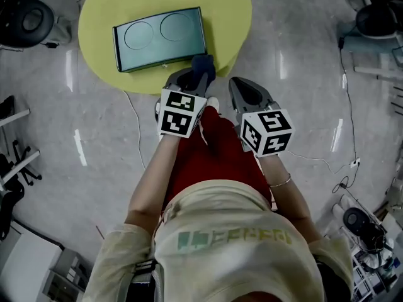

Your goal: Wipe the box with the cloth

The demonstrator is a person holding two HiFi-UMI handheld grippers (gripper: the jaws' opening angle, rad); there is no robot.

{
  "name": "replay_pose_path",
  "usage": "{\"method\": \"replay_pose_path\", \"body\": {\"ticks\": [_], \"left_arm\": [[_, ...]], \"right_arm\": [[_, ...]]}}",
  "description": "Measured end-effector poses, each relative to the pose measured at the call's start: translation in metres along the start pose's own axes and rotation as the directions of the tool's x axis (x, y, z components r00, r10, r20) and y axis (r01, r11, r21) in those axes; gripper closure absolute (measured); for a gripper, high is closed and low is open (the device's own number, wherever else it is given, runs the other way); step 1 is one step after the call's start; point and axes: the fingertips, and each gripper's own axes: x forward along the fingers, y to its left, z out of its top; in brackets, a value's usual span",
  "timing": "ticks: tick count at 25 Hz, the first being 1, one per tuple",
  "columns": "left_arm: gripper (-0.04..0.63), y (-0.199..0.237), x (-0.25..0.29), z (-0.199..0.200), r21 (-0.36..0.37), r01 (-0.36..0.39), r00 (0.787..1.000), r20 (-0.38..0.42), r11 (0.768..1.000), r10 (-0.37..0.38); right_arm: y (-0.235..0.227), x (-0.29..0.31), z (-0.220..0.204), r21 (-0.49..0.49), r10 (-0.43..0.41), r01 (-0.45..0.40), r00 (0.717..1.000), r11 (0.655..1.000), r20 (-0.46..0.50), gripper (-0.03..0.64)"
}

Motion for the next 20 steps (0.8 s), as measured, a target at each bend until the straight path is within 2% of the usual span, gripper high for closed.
{"method": "replay_pose_path", "body": {"ticks": [11, 20], "left_arm": [[0.534, 0.083, -0.043, -0.034, -0.125, -0.092, 0.995, 0.013, 0.988, 0.094], [0.534, 0.136, -0.079, -0.054, -0.171, -0.066, 0.997, 0.014, 0.983, 0.07]], "right_arm": [[0.067, 0.053, 0.0, -0.085, 0.08, -0.085, 0.995, 0.993, -0.063, 0.578], [0.132, 0.1, 0.009, -0.121, 0.112, -0.123, 0.989, 0.985, -0.092, 0.578]]}}
